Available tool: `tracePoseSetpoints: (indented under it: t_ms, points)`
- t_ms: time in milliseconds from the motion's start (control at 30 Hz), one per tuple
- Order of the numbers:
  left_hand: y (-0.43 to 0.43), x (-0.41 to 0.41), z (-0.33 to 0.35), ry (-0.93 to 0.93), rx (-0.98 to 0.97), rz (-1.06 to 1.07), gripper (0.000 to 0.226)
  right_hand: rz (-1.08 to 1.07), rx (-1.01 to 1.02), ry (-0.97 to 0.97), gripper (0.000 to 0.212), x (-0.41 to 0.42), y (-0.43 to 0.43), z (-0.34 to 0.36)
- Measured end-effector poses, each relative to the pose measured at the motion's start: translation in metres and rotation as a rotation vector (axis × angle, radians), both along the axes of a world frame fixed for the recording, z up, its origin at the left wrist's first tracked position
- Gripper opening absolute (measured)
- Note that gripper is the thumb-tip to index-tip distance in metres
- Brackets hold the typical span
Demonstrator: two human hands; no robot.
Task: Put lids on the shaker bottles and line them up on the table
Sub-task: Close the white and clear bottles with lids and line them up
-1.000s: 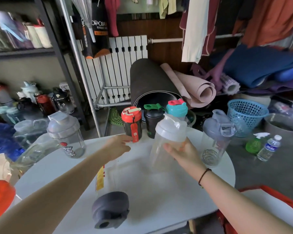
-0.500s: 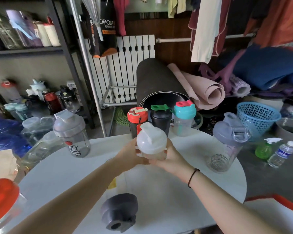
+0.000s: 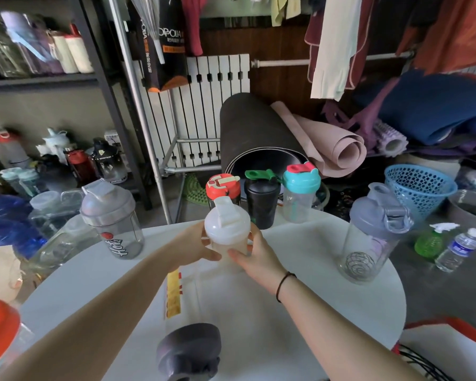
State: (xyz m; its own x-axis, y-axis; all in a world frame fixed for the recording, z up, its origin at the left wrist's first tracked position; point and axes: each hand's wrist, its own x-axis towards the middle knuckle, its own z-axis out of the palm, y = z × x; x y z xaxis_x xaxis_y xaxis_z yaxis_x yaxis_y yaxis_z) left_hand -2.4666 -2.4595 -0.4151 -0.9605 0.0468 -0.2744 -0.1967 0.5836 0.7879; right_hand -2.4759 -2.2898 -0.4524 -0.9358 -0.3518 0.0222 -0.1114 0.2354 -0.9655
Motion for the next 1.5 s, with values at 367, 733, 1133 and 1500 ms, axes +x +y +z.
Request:
tracePoseSetpoints:
  t_ms: [367,733,1133,1500]
  points:
    - [-0.023,0.094,0.029,0.243,-0.699,0.016,0.079,0.004,0.173,-0.091,0.079,0.005,0.019,-0.025]
    - [-0.030,0.146,-0.031,0.488,-0.894,-0.546,0.111,0.552,0.642,0.062,0.097,0.078,0.045,-0.005]
    - [0.125,0.106,-0.012,0.422,0.112,-0.022,0.077,0.081,0.191,0.063,0.082,0.080,0.141,-0.002]
    - [0.155,0.045,-0.050,0.298,0.319,0.397,0.056,-0.319,0.123,0.120,0.060,0.007,0.103,-0.010]
